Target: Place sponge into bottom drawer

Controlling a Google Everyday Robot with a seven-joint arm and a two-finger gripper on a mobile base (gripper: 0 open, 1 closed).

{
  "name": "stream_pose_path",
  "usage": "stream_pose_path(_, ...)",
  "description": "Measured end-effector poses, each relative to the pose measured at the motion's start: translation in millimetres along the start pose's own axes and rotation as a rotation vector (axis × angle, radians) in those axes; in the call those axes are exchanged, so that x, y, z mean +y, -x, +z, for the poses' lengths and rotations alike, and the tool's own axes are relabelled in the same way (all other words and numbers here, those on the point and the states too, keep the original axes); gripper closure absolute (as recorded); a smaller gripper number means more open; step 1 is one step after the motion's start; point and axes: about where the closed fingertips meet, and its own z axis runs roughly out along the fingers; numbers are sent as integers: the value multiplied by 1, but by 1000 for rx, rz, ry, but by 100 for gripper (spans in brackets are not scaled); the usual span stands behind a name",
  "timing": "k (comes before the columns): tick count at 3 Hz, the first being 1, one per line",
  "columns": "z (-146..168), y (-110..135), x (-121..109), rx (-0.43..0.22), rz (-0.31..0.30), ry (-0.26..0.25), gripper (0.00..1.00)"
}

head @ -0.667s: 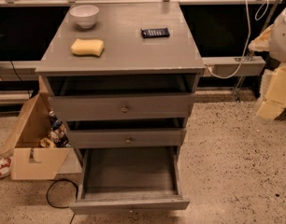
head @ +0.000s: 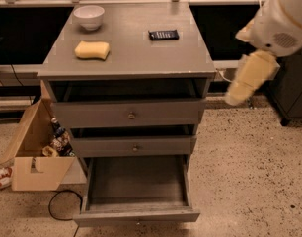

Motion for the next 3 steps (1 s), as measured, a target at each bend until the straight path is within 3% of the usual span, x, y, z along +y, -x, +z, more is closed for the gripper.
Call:
stream_pose_path(1,34,44,-46,-132,37,-27,0)
stream_pose_path(2,82,122,-93,-322,63,-17,0)
stream_pose_path(3,106,177,-112,-427,-9,24,0)
